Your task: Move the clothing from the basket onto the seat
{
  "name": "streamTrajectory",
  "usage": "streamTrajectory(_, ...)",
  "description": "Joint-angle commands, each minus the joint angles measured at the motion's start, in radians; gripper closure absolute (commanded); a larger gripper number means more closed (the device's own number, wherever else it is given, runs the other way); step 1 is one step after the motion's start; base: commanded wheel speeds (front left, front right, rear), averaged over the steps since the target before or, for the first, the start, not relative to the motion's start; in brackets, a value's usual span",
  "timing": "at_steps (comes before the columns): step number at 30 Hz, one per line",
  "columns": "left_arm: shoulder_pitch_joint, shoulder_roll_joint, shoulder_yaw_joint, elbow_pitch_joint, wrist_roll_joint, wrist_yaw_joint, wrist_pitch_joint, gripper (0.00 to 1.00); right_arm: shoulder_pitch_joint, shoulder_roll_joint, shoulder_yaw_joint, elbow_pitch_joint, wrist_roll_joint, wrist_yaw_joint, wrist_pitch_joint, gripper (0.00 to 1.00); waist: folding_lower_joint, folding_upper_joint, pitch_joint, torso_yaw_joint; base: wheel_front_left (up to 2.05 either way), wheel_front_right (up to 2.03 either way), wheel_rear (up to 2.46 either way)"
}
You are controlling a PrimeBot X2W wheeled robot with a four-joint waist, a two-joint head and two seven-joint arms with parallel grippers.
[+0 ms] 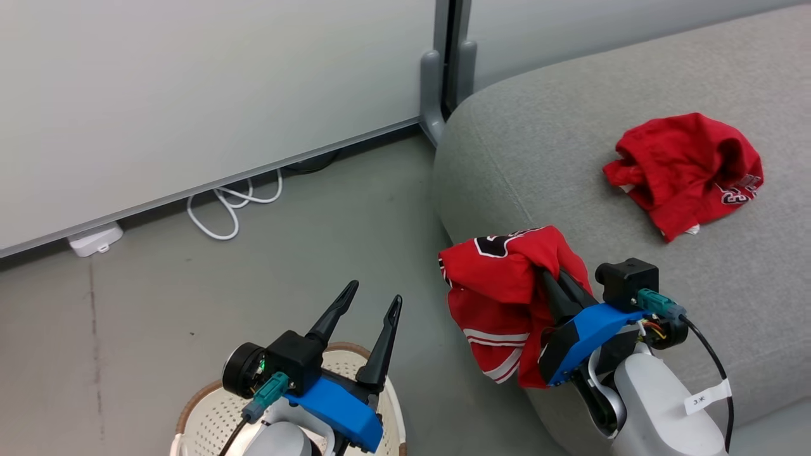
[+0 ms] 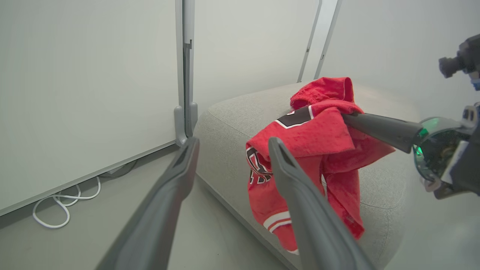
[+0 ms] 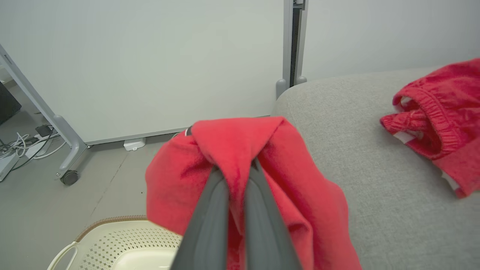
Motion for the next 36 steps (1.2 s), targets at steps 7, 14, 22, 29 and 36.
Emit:
streamTrajectory(7, -0.026, 0.012, -0.006, 0.0, 0.003, -0.002, -0.005, 0.0, -0.008, 0.0, 0.005, -0.004, 0.013, 0.001, -0.012, 1.0, 0.0, 0.0, 0.019, -0.068, 0.0, 0.0, 0.0)
streamTrajectory(14, -0.033, 0.017, -0.009, 0.002, 0.002, -0.002, -0.005, 0.0, -0.01, 0.0, 0.009, 0.001, 0.021, 0.001, -0.021, 1.0, 0.0, 0.0, 0.028, -0.106, 0.0, 0.0, 0.0)
streamTrajectory(22, -0.036, 0.024, -0.013, 0.004, -0.002, -0.002, -0.005, 0.0, -0.014, 0.0, 0.016, 0.011, 0.03, 0.001, -0.028, 1.0, 0.0, 0.0, 0.032, -0.134, 0.0, 0.0, 0.0)
streamTrajectory(29, -0.037, 0.03, -0.016, 0.005, -0.005, -0.002, -0.005, 0.0, -0.019, 0.0, 0.019, 0.023, 0.038, 0.001, -0.036, 1.0, 0.0, 0.0, 0.033, -0.145, 0.0, 0.0, 0.0)
streamTrajectory(36, -0.037, 0.034, -0.019, 0.007, -0.007, -0.002, -0.005, 0.0, -0.022, 0.0, 0.015, 0.032, 0.046, 0.001, -0.045, 1.0, 0.0, 0.0, 0.035, -0.147, 0.0, 0.0, 0.0)
